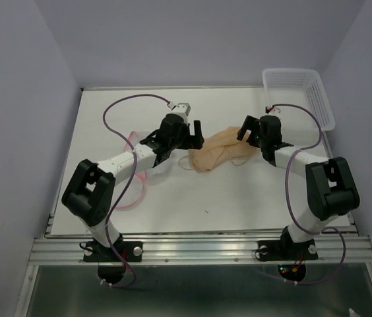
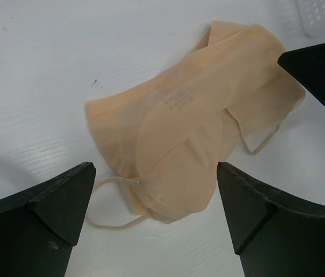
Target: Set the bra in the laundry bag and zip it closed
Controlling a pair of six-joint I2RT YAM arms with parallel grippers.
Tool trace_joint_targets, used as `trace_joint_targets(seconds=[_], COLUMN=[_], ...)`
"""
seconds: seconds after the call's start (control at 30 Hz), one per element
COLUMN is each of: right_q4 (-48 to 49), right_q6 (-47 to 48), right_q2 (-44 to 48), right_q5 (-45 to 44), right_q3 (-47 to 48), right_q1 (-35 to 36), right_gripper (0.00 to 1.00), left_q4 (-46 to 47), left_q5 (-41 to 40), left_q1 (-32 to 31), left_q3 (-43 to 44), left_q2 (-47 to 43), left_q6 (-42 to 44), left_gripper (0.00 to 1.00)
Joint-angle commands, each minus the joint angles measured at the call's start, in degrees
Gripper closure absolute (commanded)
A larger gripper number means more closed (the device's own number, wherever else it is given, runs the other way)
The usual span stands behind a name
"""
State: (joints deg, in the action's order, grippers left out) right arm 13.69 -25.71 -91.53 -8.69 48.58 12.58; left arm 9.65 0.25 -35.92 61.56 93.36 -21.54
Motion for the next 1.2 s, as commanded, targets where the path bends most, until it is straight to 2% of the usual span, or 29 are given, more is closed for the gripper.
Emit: trace_joint_targets(seconds=[0.0, 0.3, 0.43, 0.47, 0.5, 0.53, 0.6, 0.63, 0.7, 0.73, 0.77, 0.87, 0.97, 1.1, 1.17], right_q4=[2.2, 2.1, 3.2, 3.5, 3.6, 3.8, 4.5, 4.5, 4.5, 4.4, 4.2, 0.9, -6.4, -13.4, -16.1], right_q6=[3.0, 2.2, 1.5, 0.5, 0.5, -0.5, -0.6, -0.7, -0.7, -0.2, 0.2, 4.3, 10.8, 18.8, 21.2], right_q2=[-4.9, -13.1, -12.3, -12.1, -12.0, -11.8, -11.3, -10.6, -9.6, -8.3, -7.5, -4.4, -2.2, -2.1, -2.3], right_q5=[3.7, 17.1, 26.6, 27.8, 28.3, 28.4, 28.6, 28.6, 28.2, 27.3, 26.7, 24.1, 21.4, 19.2, 15.1], right_q3=[5.6, 9.4, 7.3, 6.9, 6.5, 6.2, 5.3, 5.0, 5.0, 5.0, 5.6, 7.1, 10.5, 15.4, 17.9], right_q1=[-2.2, -6.7, -6.7, -6.7, -6.7, -6.7, -6.7, -6.7, -6.7, -6.7, -6.7, -6.7, -6.7, -6.7, -5.4], right_gripper=[0.00, 0.01, 0.10, 0.18, 0.18, 0.31, 0.44, 0.59, 0.71, 0.81, 0.85, 0.86, 0.83, 0.81, 0.80], left_q4=[2.4, 4.5, 3.9, 4.0, 4.0, 4.1, 4.1, 4.1, 4.2, 4.1, 4.2, 4.3, 4.4, 4.5, 4.4], left_q5=[1.9, 8.0, 8.6, 8.7, 8.7, 8.8, 9.0, 9.0, 8.9, 8.6, 8.4, 7.0, 5.8, 5.4, 5.3], left_q1=[0.0, 0.0, 0.0, 0.0, 0.0, 0.0, 0.0, 0.0, 0.0, 0.0, 0.0, 0.1, 0.5, 1.5, 1.8], left_q3=[4.1, 6.4, 6.5, 6.3, 6.2, 6.1, 6.0, 5.9, 5.6, 5.2, 5.0, 3.7, 2.3, 0.3, -0.4], left_q2=[1.3, 6.5, 8.0, 8.2, 8.4, 8.8, 9.0, 9.1, 8.9, 8.5, 8.3, 6.6, 4.7, 3.1, 2.7], left_q6=[0.8, 0.4, -0.3, -0.4, -0.4, -0.6, -0.5, -0.7, -0.8, -0.7, -0.7, -0.8, -1.0, -2.2, -2.5], left_gripper=[0.01, 0.02, 0.03, 0.03, 0.03, 0.03, 0.03, 0.04, 0.04, 0.04, 0.04, 0.04, 0.03, 0.01, 0.01])
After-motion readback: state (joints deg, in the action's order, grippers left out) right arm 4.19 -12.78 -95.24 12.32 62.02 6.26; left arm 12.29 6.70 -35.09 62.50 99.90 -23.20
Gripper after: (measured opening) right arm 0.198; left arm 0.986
